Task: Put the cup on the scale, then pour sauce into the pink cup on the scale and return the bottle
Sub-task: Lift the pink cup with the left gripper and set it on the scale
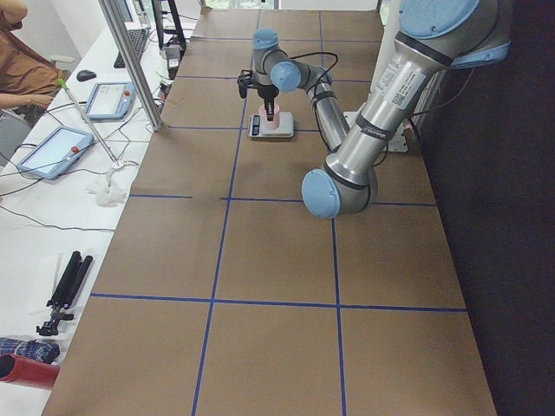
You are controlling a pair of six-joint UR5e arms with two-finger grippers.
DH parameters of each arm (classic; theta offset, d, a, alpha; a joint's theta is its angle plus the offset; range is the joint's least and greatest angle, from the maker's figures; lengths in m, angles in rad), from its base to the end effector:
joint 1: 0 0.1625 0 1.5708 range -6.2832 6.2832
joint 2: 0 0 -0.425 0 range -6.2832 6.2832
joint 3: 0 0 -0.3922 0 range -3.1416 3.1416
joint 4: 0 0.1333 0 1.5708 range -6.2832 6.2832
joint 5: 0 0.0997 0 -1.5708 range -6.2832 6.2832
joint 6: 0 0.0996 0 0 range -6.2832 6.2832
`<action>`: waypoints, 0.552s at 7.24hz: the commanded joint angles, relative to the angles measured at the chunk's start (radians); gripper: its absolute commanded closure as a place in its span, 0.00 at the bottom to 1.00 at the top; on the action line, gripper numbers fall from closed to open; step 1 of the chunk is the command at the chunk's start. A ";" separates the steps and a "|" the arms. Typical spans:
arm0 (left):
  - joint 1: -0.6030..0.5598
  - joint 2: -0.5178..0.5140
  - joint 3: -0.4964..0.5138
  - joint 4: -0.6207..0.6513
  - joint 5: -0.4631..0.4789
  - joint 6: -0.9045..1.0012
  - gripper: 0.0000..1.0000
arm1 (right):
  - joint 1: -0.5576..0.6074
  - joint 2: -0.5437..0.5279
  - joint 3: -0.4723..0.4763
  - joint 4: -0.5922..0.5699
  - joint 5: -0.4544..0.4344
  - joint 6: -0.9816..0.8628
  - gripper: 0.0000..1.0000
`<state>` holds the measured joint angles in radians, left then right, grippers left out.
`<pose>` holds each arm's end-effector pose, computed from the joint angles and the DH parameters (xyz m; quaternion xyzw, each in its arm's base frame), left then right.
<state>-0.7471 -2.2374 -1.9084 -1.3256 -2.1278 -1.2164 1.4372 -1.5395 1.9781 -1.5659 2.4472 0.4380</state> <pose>0.3882 -0.4695 0.1583 -0.0312 0.4371 -0.0743 0.8958 -0.0084 -0.4890 0.4355 0.0744 -0.4533 0.0417 0.8873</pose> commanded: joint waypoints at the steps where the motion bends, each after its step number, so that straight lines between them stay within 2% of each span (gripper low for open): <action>1: 0.056 -0.081 0.097 -0.077 0.015 -0.125 1.00 | -0.075 -0.002 0.131 0.000 -0.005 0.190 0.00; 2: 0.087 -0.091 0.138 -0.130 0.060 -0.180 1.00 | -0.108 -0.002 0.158 0.000 -0.017 0.244 0.00; 3: 0.104 -0.099 0.184 -0.195 0.069 -0.228 1.00 | -0.150 -0.007 0.198 0.000 -0.078 0.276 0.00; 4: 0.126 -0.117 0.213 -0.216 0.106 -0.253 1.00 | -0.177 -0.007 0.220 0.000 -0.092 0.327 0.00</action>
<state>-0.6478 -2.3364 -1.7376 -1.4978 -2.0575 -1.4272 1.2987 -1.5448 2.1631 -1.5662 2.3860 0.7069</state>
